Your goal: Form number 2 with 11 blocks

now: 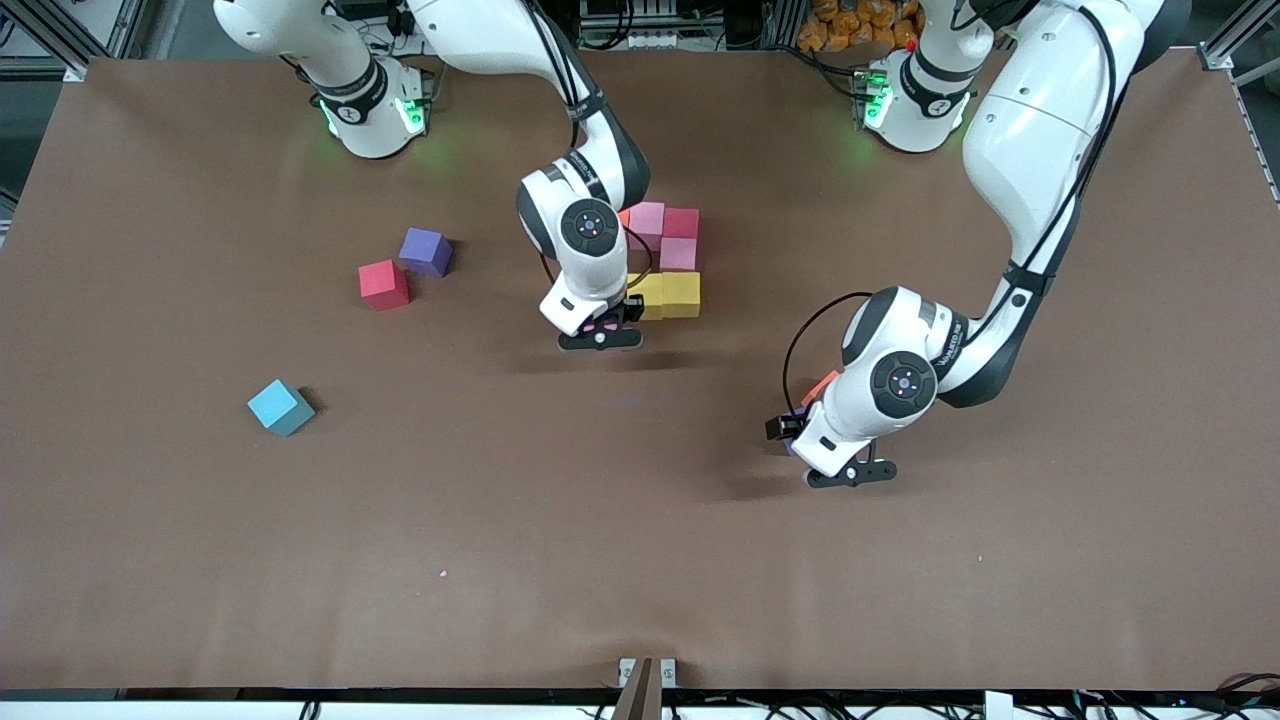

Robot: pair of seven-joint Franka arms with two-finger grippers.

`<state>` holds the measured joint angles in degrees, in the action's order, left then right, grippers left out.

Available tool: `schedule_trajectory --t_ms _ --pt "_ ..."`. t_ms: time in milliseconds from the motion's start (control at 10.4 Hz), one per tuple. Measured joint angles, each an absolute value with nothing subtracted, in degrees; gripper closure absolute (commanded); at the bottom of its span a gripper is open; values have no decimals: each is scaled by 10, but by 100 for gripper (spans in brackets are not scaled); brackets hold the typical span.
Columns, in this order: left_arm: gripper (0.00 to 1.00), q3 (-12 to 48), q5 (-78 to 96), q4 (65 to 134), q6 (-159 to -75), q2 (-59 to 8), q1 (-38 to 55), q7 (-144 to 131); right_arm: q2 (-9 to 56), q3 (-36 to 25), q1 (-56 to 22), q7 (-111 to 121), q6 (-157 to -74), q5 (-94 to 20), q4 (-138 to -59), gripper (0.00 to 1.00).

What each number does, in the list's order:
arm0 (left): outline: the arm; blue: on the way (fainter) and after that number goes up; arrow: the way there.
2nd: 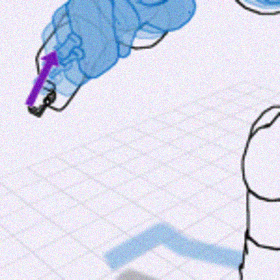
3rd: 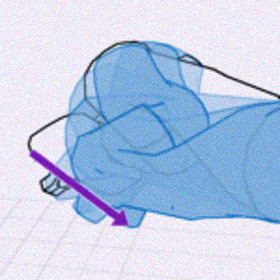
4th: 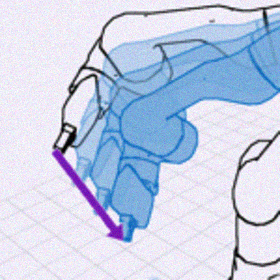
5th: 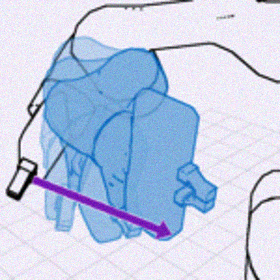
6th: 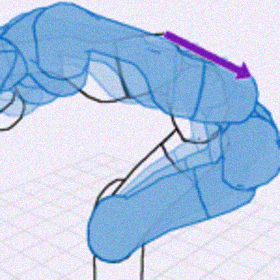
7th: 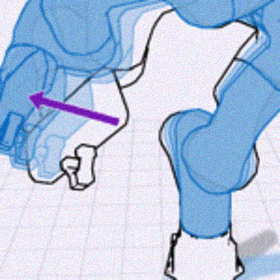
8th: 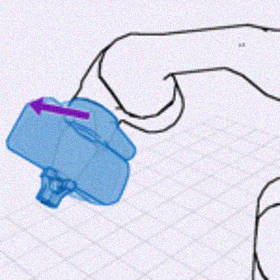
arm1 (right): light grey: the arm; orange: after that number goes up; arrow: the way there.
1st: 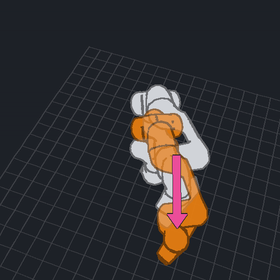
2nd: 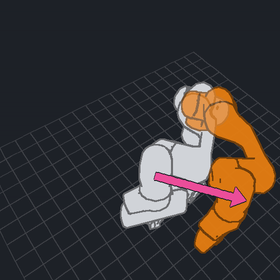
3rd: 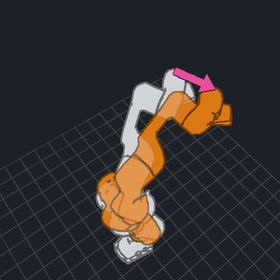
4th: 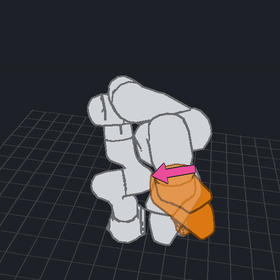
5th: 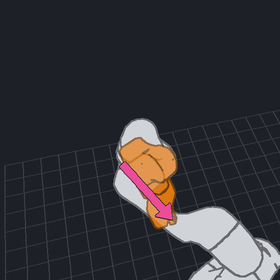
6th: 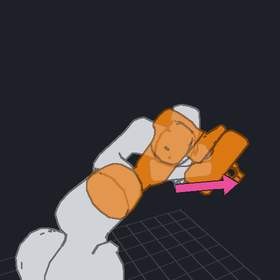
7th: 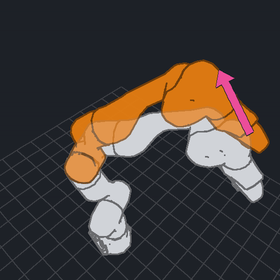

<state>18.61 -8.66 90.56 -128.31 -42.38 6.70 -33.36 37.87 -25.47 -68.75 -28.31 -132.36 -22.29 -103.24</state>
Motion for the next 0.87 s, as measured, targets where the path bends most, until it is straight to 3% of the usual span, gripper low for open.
schedule_trajectory --t_ms 192,481,674,866 --pt "0 185 -87 906 -1281 -429 68 -351 379 -255 -688 -286 -1324 -223 -1032 44" --pt "17 185 -87 907 -1281 -437 87 -400 379 -254 -688 -288 -1324 -223 -1032 44" --pt "18 184 -87 909 -1276 -437 96 -410 379 -254 -688 -289 -1325 -223 -1032 42" --pt "16 178 -96 909 -1275 -437 95 -410 379 -254 -689 -289 -1326 -223 -1032 0"
